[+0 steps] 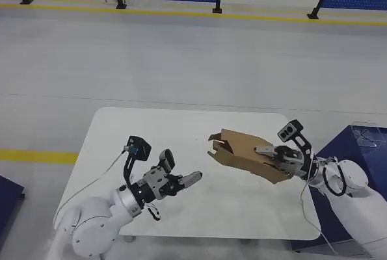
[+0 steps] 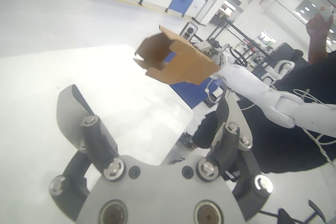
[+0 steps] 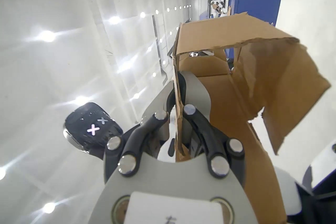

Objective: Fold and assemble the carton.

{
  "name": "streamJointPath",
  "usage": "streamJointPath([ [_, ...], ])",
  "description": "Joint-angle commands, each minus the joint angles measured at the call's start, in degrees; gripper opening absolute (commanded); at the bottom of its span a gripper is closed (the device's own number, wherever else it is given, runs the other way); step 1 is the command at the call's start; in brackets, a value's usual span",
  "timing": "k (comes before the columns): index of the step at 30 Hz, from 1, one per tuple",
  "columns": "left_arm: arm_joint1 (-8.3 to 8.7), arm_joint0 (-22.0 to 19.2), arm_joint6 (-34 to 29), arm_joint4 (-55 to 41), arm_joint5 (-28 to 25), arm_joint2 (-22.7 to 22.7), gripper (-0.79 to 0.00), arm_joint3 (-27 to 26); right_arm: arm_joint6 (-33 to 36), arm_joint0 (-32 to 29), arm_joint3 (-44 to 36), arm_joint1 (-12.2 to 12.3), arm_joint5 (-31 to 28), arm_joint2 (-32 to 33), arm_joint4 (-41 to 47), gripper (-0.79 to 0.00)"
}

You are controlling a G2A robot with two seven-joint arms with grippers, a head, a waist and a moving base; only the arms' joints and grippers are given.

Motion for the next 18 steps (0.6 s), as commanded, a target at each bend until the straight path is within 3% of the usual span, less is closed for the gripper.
streamJointPath([
  [1,-0.21,-1.82,-1.11,-0.79,1.08,1.88,0.0,1.49,-0.03,-2.15,-1.95,0.08,-3.56,1.28,-2.09,-0.785],
  [8,-0.87,-6.47,-0.88,-0.61,4.06,5.97,0.0,5.5,2.88,-6.51,-5.38,0.09,-5.77,4.44,-2.72,-0.785],
  [18,-1.31,-8.84,-1.64,0.3,6.89,9.18,0.0,7.66,6.27,-9.97,-7.07,-0.22,-4.94,7.47,-3.06,-0.785],
])
